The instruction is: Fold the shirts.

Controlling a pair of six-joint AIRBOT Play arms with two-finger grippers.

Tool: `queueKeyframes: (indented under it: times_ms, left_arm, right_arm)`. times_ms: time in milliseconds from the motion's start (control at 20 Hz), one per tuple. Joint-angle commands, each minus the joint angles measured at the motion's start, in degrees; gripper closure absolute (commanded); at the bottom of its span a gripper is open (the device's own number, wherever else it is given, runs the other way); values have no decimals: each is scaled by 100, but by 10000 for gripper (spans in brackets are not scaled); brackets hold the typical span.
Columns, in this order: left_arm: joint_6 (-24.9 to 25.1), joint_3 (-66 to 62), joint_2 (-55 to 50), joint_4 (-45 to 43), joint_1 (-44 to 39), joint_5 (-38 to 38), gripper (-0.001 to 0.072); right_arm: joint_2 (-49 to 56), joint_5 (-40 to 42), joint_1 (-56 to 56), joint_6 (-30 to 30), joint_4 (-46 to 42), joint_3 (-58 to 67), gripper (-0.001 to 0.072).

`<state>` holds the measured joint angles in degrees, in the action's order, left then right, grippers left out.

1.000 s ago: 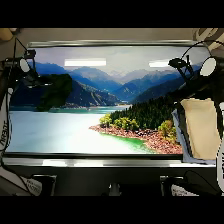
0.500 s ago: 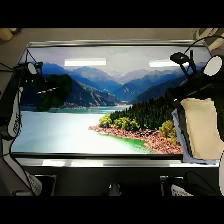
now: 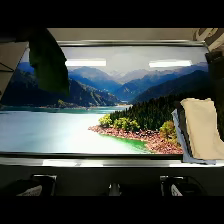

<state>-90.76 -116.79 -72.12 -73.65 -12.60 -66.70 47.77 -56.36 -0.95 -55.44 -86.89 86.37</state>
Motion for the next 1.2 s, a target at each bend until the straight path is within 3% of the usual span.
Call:
queueKeyframes:
  times_ms: [0, 100, 200, 300, 400, 500, 600, 650, 800, 950, 1000, 1050, 1100, 1150]
  left_arm:
    - [81, 411, 1309, 31, -1261, 909, 680]
    - [55, 813, 1502, -404, -1812, 1003, 680]
    - [-302, 1373, 1458, -798, -2026, 691, 680]
    - [-540, 2396, 1381, -800, -2035, 573, 680]
    - [-765, 3779, 1292, -800, -2035, 680, 679]
    - [-1222, 5285, 1174, -778, -2035, 1110, 679]
    - [-1738, 6465, 1056, -516, -2033, 1598, 679]
    - [-1749, 6839, 1012, -251, -2026, 1665, 679]
    - [-1722, 7147, 1016, 125, -2028, 1596, 677]
    - [-1725, 7099, 1014, 122, -2022, 1576, 634]
    - [-1722, 7101, 1014, 122, -2022, 1576, 600]
    - [-1718, 7097, 1016, 116, -2020, 1574, 360]
    - [-1628, 7071, 1014, 70, -1985, 1550, 48]
    - [-1451, 6968, 1016, -17, -1882, 1368, -13]
  right_arm:
    - [-927, -315, 4, 133, -81, -2, 162]
    - [-1128, -879, 4, 153, -83, -2, 162]
    - [-1051, -1731, 4, 101, -72, -4, 163]
    - [-688, -2946, 4, -129, -83, -57, 163]
    - [-247, -3626, 4, -302, -26, -522, 163]
    - [87, -3440, 4, -302, 251, -1458, 158]
    - [372, -2741, 4, -304, 763, -2592, 113]
    - [535, -2481, 4, -299, 1147, -3115, 54]
    - [1027, -2310, 4, 2, 2181, -4111, 54]
    - [1384, -2245, 4, 216, 2063, -4590, 36]
    - [1475, -2175, 4, 225, 2041, -4712, 36]
    - [1563, -2135, 4, 315, 2044, -4813, 36]
    - [1626, -2144, 4, 350, 2039, -4852, 36]
    - [1646, -2166, 4, 365, 2039, -4852, 36]
